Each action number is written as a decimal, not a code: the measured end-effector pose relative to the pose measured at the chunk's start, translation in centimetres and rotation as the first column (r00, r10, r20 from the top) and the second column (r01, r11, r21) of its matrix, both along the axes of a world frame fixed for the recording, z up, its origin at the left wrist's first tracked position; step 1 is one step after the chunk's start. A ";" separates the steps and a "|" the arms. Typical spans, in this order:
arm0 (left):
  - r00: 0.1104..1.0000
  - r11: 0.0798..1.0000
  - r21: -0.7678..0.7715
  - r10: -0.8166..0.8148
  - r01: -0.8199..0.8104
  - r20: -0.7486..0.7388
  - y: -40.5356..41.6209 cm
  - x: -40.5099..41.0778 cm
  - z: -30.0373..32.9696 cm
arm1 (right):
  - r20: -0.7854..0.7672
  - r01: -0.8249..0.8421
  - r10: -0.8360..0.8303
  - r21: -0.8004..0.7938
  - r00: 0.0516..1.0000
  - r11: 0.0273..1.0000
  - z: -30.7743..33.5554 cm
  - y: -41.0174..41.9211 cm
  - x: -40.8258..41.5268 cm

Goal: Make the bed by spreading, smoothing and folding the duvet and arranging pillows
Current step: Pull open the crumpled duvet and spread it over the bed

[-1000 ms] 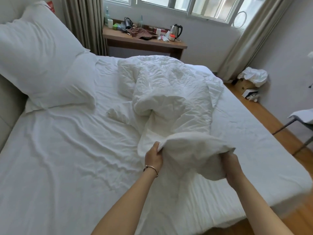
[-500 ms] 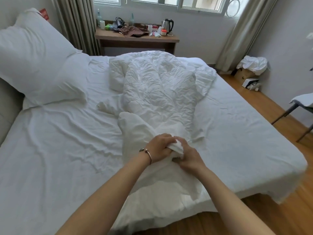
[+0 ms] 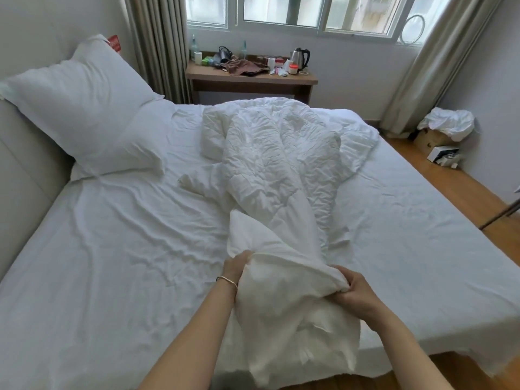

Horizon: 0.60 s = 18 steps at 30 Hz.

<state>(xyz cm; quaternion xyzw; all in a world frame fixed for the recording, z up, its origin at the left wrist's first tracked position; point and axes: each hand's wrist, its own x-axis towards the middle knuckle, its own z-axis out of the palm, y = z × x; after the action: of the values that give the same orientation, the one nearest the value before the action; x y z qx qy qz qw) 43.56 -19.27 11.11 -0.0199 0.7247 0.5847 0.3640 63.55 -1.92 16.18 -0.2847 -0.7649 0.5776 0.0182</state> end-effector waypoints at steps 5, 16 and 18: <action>0.968 0.931 0.325 -0.091 0.166 -0.233 1.8 0.8 5.9 | 0.105 -0.191 0.181 0.100 0.978 0.976 1.1 -1.6 -1.8; 0.959 0.930 0.244 -0.248 0.275 -0.136 1.9 -9.3 6.6 | -0.272 0.225 -0.198 0.074 0.942 0.971 0.8 -5.5 -7.3; 0.966 0.956 0.253 -0.196 0.150 0.166 2.3 -12.4 5.0 | -0.279 0.246 -0.236 0.001 0.931 0.969 1.2 -7.1 -7.7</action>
<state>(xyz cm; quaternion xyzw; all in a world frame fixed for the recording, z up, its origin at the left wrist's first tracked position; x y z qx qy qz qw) 31.13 -16.98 16.11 0.0322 0.6103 0.6286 0.4810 55.86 -8.99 17.39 -0.2926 -0.7242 0.5913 0.2008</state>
